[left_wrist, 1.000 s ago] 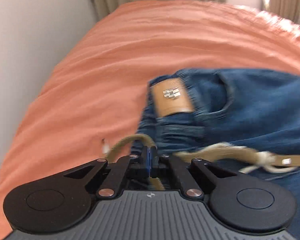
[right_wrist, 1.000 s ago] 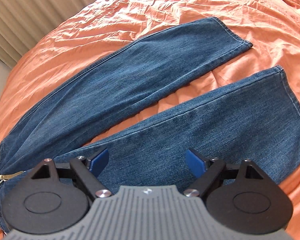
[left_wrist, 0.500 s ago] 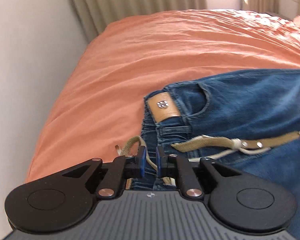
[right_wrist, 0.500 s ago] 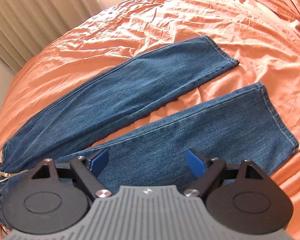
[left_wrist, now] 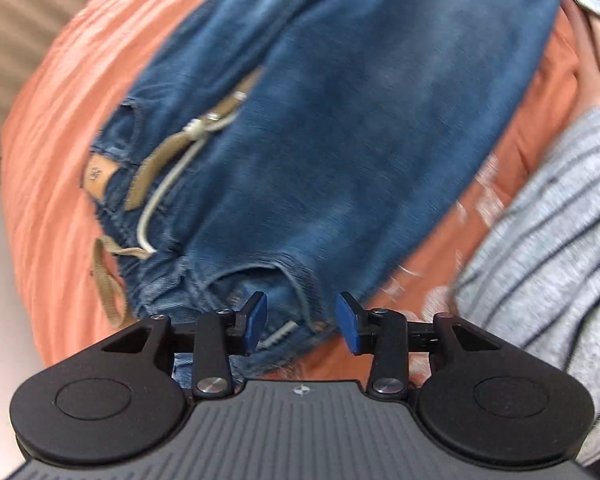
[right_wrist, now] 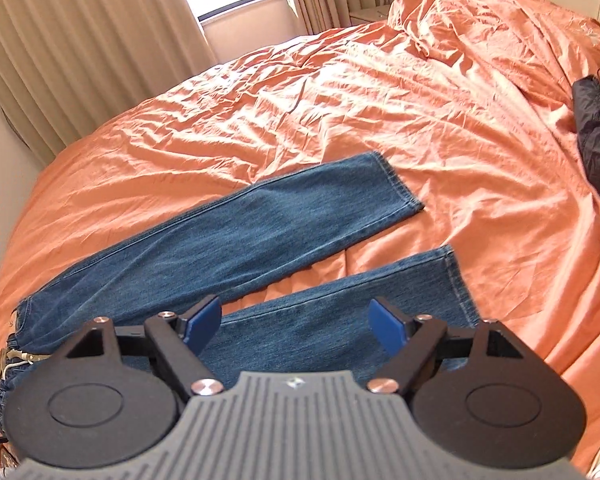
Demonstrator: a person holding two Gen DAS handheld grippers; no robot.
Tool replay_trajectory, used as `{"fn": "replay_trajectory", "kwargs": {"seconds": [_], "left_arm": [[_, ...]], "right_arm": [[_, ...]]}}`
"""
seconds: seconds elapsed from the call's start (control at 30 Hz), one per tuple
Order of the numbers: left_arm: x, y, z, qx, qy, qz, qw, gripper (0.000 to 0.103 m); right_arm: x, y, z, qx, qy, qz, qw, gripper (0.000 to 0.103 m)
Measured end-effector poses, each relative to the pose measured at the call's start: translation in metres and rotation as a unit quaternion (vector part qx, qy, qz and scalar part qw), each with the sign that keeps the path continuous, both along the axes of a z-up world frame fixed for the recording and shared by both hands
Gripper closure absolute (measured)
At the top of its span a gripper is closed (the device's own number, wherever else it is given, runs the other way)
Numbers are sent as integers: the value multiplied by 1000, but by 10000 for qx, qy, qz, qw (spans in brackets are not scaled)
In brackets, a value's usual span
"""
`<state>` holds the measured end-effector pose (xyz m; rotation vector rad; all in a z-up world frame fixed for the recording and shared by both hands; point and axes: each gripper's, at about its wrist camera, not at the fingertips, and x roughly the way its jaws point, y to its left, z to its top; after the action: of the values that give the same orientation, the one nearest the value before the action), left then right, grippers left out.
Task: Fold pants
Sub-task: 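Lift the waistband with the left tool and lay it over the other leg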
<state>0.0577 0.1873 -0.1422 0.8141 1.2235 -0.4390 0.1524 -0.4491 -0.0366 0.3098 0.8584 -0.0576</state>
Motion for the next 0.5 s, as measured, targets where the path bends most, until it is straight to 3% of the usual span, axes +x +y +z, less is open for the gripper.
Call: {"fn": "replay_trajectory", "kwargs": {"seconds": [0.13,0.27,0.37,0.4,0.5], "left_arm": [[-4,-10,-13,204,468,-190,9985,48],[-1,-17,-29,577,439,-302,9969,48],[-1,-19,-40,725,340,-185,9966,56],[-1,-20,-42,768,276,-140,9966,66],[-6,-25,-36,770,-88,60,9970,74]], "right_arm": [[-11,-21,40,-341,-85,-30,9994,28],[-23,-47,75,-544,-14,-61,9985,30],[-35,-65,90,-801,63,84,9967,35],[-40,-70,93,-947,45,209,9953,37],[-57,-80,87,-1548,-153,625,9858,38]]}}
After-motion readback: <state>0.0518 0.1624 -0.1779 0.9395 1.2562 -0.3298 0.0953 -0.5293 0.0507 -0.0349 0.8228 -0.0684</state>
